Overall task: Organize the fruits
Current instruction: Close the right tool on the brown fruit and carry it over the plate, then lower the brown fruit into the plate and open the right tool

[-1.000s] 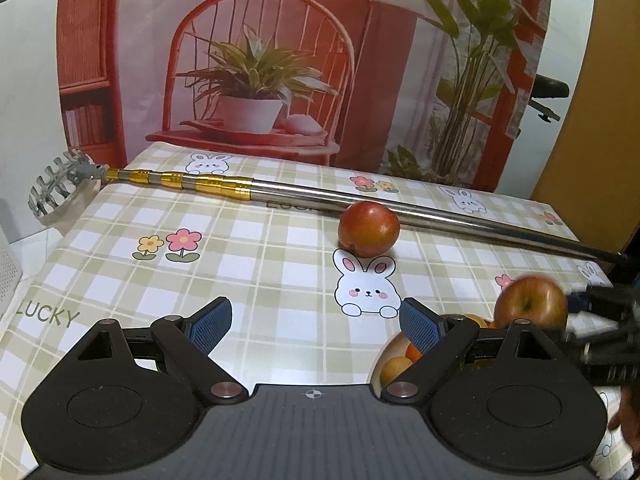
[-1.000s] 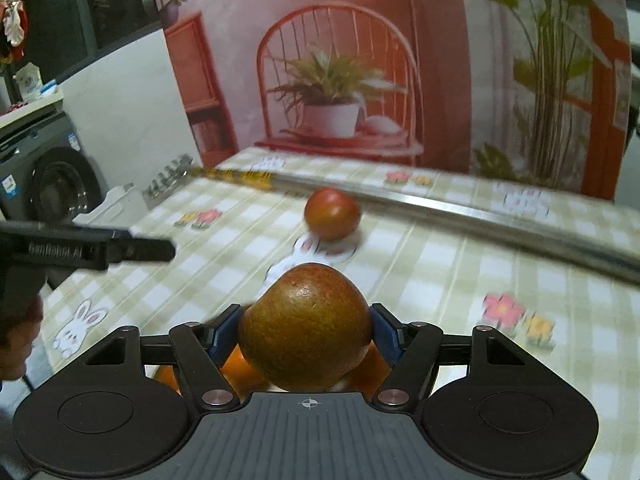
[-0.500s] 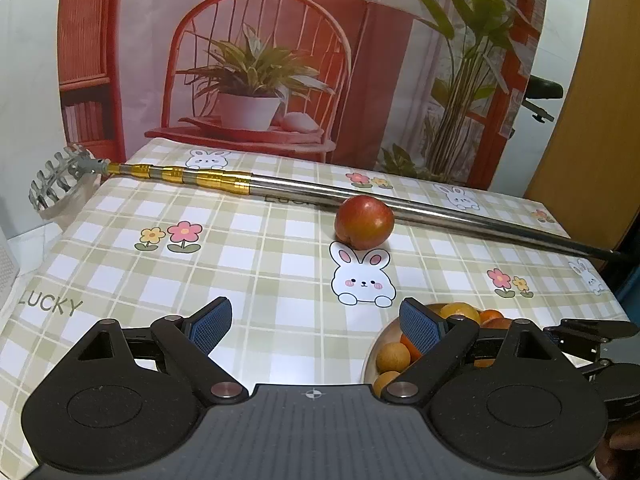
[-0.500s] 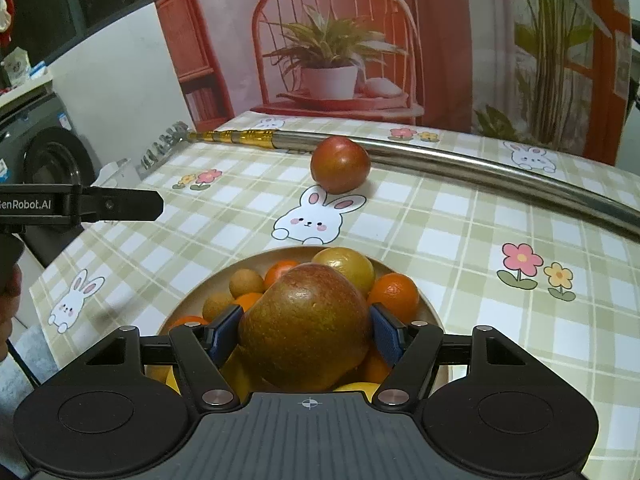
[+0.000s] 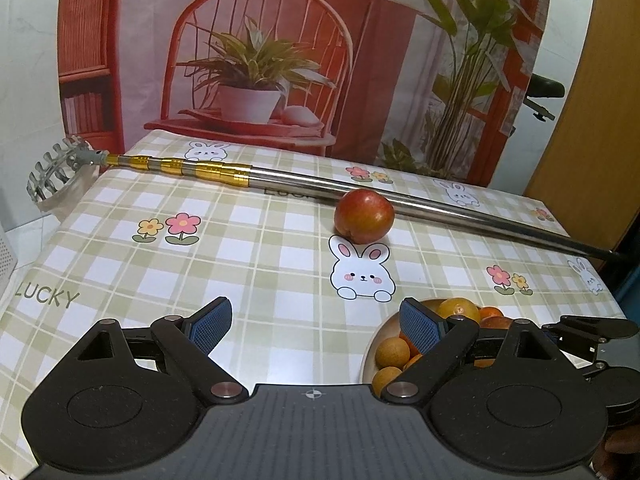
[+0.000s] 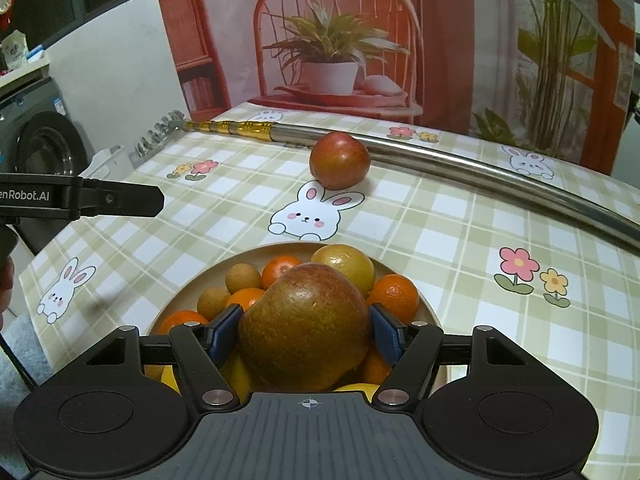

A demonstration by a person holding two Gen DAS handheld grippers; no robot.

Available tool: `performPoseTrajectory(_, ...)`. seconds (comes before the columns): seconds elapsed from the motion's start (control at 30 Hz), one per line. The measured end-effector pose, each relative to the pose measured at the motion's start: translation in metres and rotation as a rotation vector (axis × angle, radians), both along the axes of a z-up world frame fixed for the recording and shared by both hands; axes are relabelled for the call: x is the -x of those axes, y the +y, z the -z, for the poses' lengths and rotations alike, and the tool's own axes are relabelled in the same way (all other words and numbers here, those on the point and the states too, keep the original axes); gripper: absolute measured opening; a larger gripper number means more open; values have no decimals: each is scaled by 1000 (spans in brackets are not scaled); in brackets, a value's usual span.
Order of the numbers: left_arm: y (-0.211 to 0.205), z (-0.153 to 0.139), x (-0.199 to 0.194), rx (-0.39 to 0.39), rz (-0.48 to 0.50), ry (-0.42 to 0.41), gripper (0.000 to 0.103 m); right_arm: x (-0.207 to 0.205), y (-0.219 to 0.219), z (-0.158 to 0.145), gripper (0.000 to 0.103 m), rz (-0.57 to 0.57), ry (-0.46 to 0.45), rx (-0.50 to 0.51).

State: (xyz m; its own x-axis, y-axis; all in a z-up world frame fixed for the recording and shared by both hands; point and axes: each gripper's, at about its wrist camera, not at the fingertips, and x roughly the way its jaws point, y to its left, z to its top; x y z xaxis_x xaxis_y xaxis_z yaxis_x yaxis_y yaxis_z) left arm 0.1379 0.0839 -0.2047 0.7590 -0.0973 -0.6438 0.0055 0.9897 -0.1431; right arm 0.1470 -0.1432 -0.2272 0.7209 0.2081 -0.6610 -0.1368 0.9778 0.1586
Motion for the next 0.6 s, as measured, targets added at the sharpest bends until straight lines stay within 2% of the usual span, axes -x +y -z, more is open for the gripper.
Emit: performPoseTrajectory(0.6,1,1,0,6,-7,8,92,-1,1,2,64,-1,12,13)
